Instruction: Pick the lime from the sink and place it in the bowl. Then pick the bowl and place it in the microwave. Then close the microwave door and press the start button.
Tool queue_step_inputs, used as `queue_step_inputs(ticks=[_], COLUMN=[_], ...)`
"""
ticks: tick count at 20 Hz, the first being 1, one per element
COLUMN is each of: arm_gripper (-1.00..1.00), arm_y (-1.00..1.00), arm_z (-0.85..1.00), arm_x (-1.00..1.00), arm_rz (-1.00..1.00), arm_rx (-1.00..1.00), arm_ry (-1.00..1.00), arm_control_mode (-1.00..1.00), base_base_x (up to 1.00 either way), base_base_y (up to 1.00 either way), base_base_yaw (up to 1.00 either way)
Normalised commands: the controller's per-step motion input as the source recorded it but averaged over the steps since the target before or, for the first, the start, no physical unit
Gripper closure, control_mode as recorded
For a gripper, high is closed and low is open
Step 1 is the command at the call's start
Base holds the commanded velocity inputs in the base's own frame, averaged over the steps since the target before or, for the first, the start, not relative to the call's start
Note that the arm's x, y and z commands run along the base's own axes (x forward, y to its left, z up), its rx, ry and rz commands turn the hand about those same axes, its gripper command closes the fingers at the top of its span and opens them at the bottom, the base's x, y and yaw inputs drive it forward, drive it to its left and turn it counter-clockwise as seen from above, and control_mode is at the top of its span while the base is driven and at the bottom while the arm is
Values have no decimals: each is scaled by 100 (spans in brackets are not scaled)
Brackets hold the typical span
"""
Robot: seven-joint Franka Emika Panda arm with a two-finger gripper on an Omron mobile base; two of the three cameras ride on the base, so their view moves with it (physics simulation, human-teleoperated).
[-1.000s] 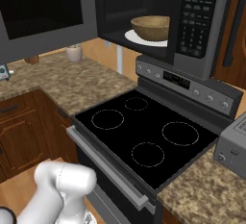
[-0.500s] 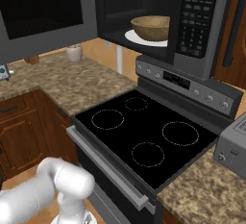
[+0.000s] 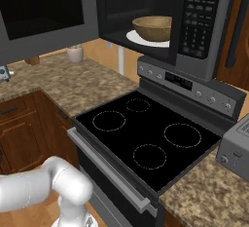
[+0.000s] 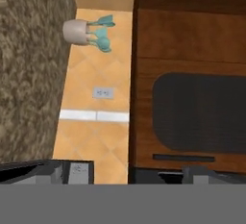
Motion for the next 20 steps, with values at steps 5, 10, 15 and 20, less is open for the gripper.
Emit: queue_step_inputs(ticks=[5, 10, 15, 20], arm_gripper=[-100, -100, -100, -100], arm_y=[0, -13, -8, -58], arm_z=[3, 5, 2, 38], arm_x=[10, 54, 29, 0], arm_rz=[-13, -19, -11, -13], arm_rx=[-2, 0, 0, 6], arm_ry=[-5, -1, -2, -14], arm_control_mode=[-100, -100, -100, -100], base_base_x=[0, 0, 0, 0], base_base_y=[0, 0, 0, 0], base_base_yaw=[0, 0, 0, 0])
